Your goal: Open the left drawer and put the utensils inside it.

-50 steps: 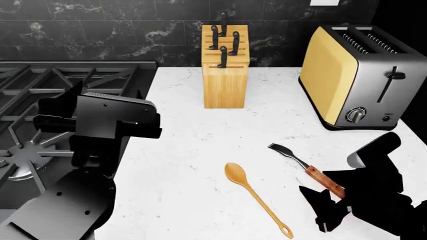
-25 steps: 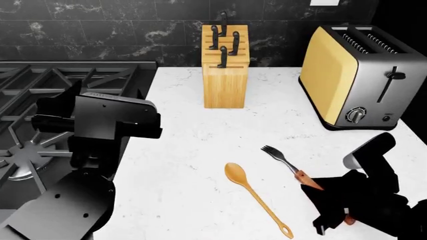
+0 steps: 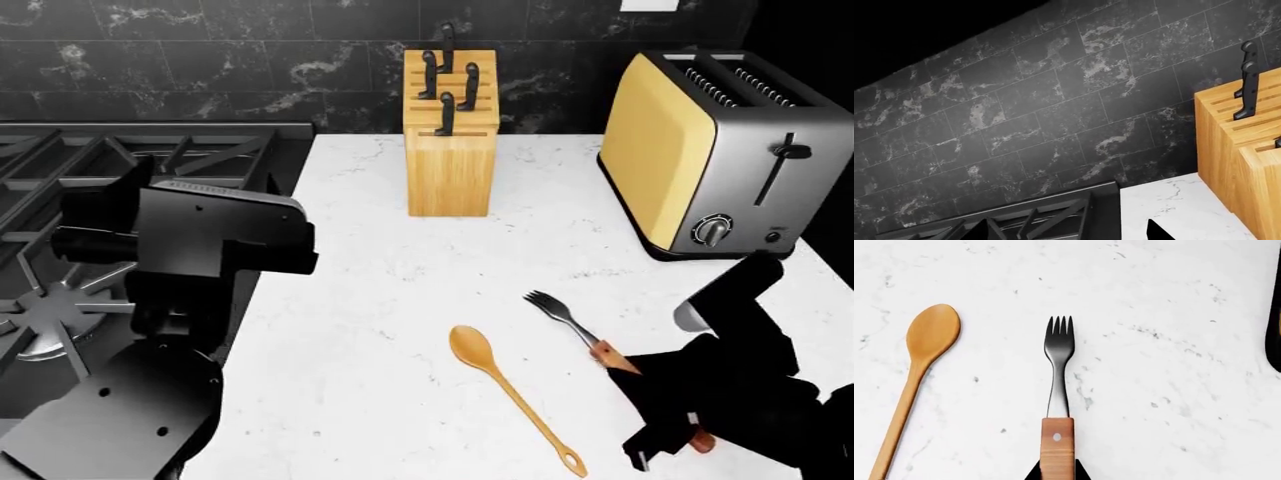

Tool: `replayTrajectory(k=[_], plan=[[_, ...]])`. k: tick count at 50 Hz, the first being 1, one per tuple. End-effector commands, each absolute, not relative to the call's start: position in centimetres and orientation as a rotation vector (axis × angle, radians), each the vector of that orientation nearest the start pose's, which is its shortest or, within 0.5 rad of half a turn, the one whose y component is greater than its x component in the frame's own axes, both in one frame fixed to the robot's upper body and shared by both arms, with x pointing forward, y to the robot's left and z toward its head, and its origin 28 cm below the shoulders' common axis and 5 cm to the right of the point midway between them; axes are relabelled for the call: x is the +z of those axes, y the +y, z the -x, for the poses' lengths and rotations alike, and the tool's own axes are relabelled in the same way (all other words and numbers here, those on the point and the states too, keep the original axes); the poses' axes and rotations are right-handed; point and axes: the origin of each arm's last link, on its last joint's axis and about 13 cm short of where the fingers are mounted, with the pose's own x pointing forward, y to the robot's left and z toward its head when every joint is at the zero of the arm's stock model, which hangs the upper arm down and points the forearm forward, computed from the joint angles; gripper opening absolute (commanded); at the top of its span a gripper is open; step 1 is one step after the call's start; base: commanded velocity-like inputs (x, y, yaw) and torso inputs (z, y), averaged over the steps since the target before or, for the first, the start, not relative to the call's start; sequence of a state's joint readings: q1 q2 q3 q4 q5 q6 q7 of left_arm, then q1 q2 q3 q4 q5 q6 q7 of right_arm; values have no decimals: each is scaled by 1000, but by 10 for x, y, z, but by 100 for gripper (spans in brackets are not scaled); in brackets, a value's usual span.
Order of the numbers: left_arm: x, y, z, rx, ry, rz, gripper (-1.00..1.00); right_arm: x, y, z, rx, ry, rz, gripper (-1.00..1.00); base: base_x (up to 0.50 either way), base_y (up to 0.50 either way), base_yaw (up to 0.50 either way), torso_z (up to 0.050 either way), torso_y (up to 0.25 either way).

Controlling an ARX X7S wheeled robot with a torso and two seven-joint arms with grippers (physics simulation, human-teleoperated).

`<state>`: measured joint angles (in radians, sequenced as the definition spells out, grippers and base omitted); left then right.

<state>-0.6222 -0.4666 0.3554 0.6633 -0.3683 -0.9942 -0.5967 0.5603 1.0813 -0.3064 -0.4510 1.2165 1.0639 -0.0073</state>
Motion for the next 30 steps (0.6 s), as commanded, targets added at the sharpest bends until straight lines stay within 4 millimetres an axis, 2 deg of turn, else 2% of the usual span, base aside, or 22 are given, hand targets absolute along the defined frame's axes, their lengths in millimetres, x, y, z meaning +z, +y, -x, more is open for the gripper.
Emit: replayTrajectory(k=[1, 15, 30], plan=[[203, 217, -248, 176, -213, -350, 100, 216, -215, -208, 507, 545, 309, -100, 0, 0, 0, 0, 0], [204, 217, -247, 178, -214, -350, 100, 249, -212, -185, 495, 459, 358, -100, 0, 0, 0, 0, 0], [204, 218, -247, 180, -214, -349, 100, 260, -190, -179, 559, 455, 460, -100, 0, 0, 0, 0, 0]])
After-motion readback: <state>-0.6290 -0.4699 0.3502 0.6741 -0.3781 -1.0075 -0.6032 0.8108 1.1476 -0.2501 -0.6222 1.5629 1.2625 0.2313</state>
